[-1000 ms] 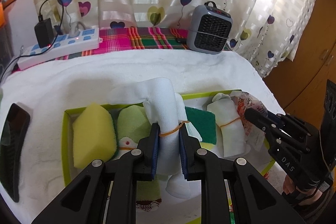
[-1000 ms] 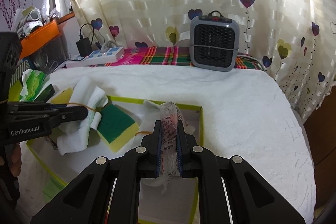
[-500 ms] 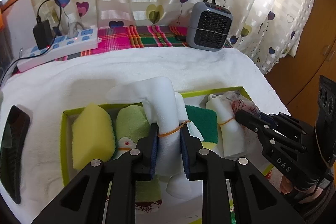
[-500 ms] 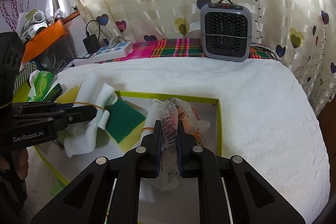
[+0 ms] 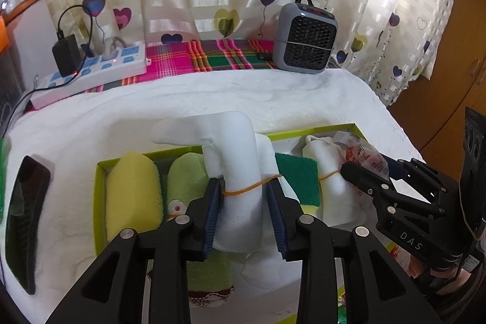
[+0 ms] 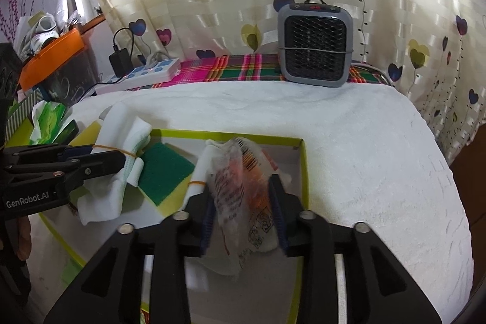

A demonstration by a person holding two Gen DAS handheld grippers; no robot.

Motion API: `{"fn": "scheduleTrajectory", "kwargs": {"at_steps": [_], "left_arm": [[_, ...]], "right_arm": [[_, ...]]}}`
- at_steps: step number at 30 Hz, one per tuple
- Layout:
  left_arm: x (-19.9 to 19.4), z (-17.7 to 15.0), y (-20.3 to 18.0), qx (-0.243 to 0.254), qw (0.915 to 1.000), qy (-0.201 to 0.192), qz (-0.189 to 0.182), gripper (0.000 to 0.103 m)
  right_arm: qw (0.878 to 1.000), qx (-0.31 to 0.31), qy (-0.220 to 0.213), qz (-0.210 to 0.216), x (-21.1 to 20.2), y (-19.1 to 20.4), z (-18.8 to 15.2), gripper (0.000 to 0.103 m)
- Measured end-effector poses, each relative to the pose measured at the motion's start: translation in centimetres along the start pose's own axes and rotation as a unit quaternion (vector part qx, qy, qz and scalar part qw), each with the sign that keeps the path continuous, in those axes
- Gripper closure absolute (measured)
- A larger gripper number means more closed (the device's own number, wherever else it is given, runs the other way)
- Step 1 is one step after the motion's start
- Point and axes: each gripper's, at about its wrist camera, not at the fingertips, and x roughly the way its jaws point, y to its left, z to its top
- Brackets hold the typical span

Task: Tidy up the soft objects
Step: 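Lower the sock bundle beside the green towel while the right tool lowers the bag beside the white towel, then open both tools to release the items in the tray and withdraw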

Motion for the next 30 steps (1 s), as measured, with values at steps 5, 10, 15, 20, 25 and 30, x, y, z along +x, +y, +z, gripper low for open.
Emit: {"fn": "scheduleTrajectory", "kwargs": {"at_steps": [5,10,15,20,25,30], "left_arm": [[-0.3,-0.1,-0.2,0.003,1.0000,-0.002,0.007,0.065],[-0.6,-0.1,-0.2,-0.001,1.0000,-0.004,0.004,0.043],[-0.7,-0.1,-0.2,0.000,1.0000,-0.003,0.008,0.042],[-0.9,-0.3,-0.1,-0.003,0.9999,-0.004,0.009,0.042],[-1.4,-0.7,-0.1,-0.003,0.9999,-0.007,0.011,0.042],[-2.3,-1.2,-0.3,-0.003,0.9998,-0.015,0.015,0.042]], "right_arm": [[1.000,0.004,0.000,0.003,-0.1,0.0,-0.1,0.053],[1.000,0.003,-0.003,0.002,-0.3,0.2,-0.1,0.044],[1.000,0.007,-0.006,0.004,-0.6,0.1,-0.2,0.040],[1.000,0.010,-0.009,0.003,-0.9,0.1,-0.2,0.039],[1.000,0.016,-0.015,0.005,-1.5,0.1,-0.3,0.038],[1.000,0.019,-0.021,0.007,-2.3,0.2,-0.6,0.038]]}}
